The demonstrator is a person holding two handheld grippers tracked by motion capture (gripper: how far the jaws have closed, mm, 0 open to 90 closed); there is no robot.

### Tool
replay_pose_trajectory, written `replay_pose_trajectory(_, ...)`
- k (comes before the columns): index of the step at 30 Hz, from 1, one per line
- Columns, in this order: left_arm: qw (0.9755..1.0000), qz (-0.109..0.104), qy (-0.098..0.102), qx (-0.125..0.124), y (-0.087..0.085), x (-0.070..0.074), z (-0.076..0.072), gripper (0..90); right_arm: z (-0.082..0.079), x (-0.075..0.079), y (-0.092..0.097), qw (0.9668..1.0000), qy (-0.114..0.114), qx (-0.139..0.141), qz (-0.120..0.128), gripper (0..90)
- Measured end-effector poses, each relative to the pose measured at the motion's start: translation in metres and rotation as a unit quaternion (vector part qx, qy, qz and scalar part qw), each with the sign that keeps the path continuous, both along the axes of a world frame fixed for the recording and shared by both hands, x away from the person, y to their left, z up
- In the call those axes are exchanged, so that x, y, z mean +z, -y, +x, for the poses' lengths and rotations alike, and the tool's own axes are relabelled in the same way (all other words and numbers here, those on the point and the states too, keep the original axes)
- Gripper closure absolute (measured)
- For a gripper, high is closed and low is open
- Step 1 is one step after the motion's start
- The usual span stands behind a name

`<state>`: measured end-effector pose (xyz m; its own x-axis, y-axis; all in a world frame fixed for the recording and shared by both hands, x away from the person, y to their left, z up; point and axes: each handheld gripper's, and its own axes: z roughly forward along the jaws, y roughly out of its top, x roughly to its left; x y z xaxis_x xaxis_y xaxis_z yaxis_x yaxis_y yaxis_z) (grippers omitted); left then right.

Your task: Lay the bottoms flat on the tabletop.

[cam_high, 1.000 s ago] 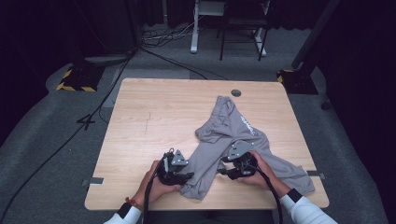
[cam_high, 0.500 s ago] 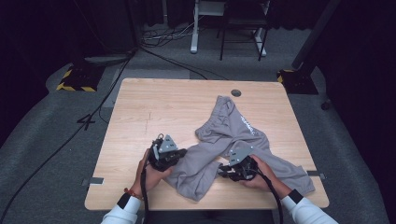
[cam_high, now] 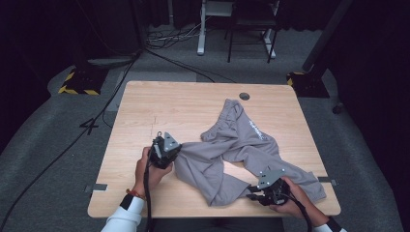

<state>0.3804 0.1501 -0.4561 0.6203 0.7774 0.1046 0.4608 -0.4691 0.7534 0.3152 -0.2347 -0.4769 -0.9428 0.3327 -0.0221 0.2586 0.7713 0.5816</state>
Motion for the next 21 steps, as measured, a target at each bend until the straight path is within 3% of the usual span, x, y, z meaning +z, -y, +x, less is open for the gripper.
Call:
replay_pose_trajectory(1, 0.9999, 0.002, -0.003, 0.014, -0.007, -0.002, 0.002, 89.4, 0.0, 0.0, 0.0, 1.0, 0.0, 0.0, 0.0, 71.6)
replay_pose_trajectory(3, 0.9988, -0.017, -0.017, 0.043, -0.024, -0.005, 0.008, 89.3, 0.002, 0.001, 0.008, 0.9996, 0.008, -0.025, 0.008, 71.7)
replay_pose_trajectory(4, 0.9984, -0.015, -0.02, 0.052, -0.028, -0.007, 0.01, 89.3, 0.005, 0.003, 0.016, 0.9993, 0.008, -0.037, 0.006, 71.7)
replay_pose_trajectory(6, 0.9964, -0.017, -0.033, 0.076, -0.038, -0.011, 0.014, 89.3, 0.007, 0.003, 0.019, 0.9992, 0.004, -0.039, 0.011, 71.6)
replay_pose_trajectory(7, 0.9943, -0.015, -0.04, 0.098, -0.045, -0.015, 0.016, 89.1, 0.008, 0.003, 0.024, 0.9991, -0.002, -0.043, 0.001, 74.2)
replay_pose_trajectory(9, 0.9929, -0.021, -0.045, 0.109, -0.049, -0.015, 0.016, 88.5, 0.007, 0.003, 0.025, 0.999, -0.001, -0.044, -0.001, 70.8)
replay_pose_trajectory(10, 0.992, -0.036, -0.049, 0.111, -0.051, -0.016, 0.016, 84.1, 0.007, 0.003, 0.027, 0.9991, -0.004, -0.043, 0.003, 65.8)
replay_pose_trajectory(11, 0.9922, -0.052, -0.053, 0.1, -0.051, -0.015, 0.015, 67.7, 0.007, 0.004, 0.028, 0.9984, 0.003, -0.054, 0.013, 58.5)
replay_pose_trajectory(14, 0.9954, -0.062, -0.048, 0.055, -0.043, -0.01, 0.004, 61.1, 0.004, 0.011, 0.019, 0.9981, 0.031, -0.039, 0.037, 58.5)
replay_pose_trajectory(15, 0.9958, -0.073, -0.04, 0.039, -0.039, -0.008, 0.0, 61.1, 0.004, 0.011, 0.019, 0.9981, 0.031, -0.039, 0.037, 58.5)
replay_pose_trajectory(16, 0.9965, -0.074, -0.035, 0.017, -0.034, -0.006, -0.004, 54.6, 0.003, 0.017, 0.007, 0.9971, 0.049, -0.026, 0.052, 55.7)
replay_pose_trajectory(17, 0.9971, -0.068, -0.033, 0.002, -0.028, -0.005, -0.007, 54.6, 0.003, 0.017, 0.007, 0.9971, 0.049, -0.026, 0.052, 55.7)
replay_pose_trajectory(18, 0.9973, -0.064, -0.032, -0.011, -0.022, -0.006, -0.009, 49.5, 0.005, 0.021, -0.007, 0.9961, 0.053, -0.014, 0.07, 54.2)
replay_pose_trajectory(19, 0.9973, -0.063, -0.029, -0.023, -0.016, -0.006, -0.01, 49.5, 0.005, 0.021, -0.007, 0.9961, 0.053, -0.014, 0.07, 54.2)
replay_pose_trajectory(20, 0.9969, -0.057, -0.033, -0.043, -0.011, -0.007, -0.01, 42.0, 0.007, 0.02, -0.026, 0.9959, 0.053, 0.004, 0.072, 52.2)
replay_pose_trajectory(21, 0.9967, -0.047, -0.037, -0.054, -0.005, -0.009, -0.01, 42.0, 0.007, 0.02, -0.026, 0.9959, 0.053, 0.004, 0.072, 52.2)
